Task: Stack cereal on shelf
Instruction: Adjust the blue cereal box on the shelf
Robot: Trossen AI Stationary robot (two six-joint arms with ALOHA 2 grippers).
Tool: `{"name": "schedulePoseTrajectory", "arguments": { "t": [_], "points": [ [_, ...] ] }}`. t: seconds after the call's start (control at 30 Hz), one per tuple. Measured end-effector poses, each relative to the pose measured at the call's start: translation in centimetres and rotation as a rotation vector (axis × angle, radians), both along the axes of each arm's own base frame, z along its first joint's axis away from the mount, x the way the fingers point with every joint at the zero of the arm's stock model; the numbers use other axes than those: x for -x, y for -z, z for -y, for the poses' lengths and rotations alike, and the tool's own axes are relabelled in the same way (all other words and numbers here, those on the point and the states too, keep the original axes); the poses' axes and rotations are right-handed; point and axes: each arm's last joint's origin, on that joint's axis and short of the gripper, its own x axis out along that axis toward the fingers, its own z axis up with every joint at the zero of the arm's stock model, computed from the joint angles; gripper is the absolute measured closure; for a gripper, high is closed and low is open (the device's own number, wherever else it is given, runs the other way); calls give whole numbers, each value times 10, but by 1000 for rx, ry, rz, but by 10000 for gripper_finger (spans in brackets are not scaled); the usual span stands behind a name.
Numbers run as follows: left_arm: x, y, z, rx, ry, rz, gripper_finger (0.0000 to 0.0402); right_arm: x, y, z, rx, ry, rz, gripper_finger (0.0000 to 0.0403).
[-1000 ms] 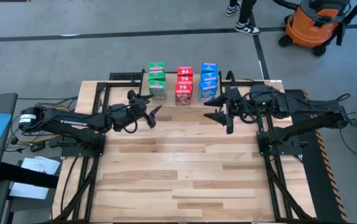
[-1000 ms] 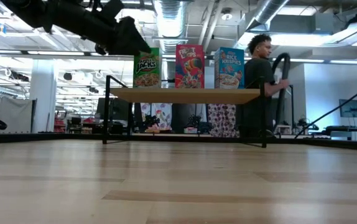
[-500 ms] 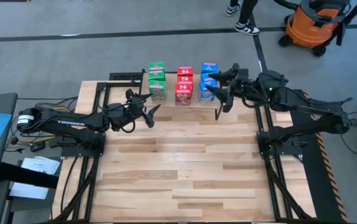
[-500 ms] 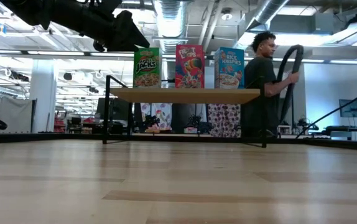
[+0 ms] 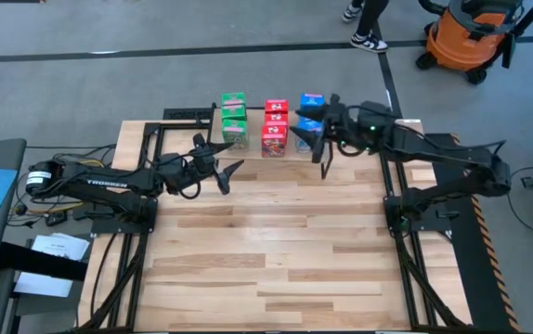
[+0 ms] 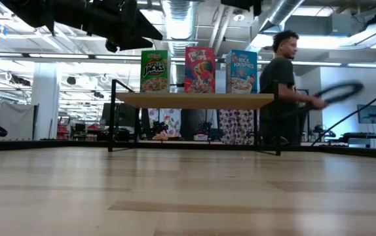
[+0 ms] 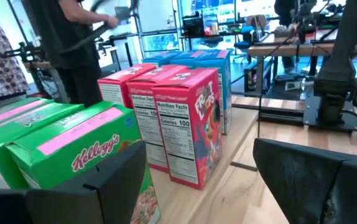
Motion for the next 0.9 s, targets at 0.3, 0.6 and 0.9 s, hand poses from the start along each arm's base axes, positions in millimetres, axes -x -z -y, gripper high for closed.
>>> {"name": "schedulePoseTrajectory", "arguments": {
  "t": [0.3, 0.6, 0.9],
  "points": [
    [0, -4, 0, -21, 13, 29, 113, -8, 18, -12, -44, -47, -144, 137],
    [1, -3, -4, -30, -3, 16, 113, 10, 31, -7, -17, 75, -369, 137],
    [1, -3, -5, -27, -12, 14, 113, 22, 46, 11, -60, 156, -538, 137]
  ]
}}
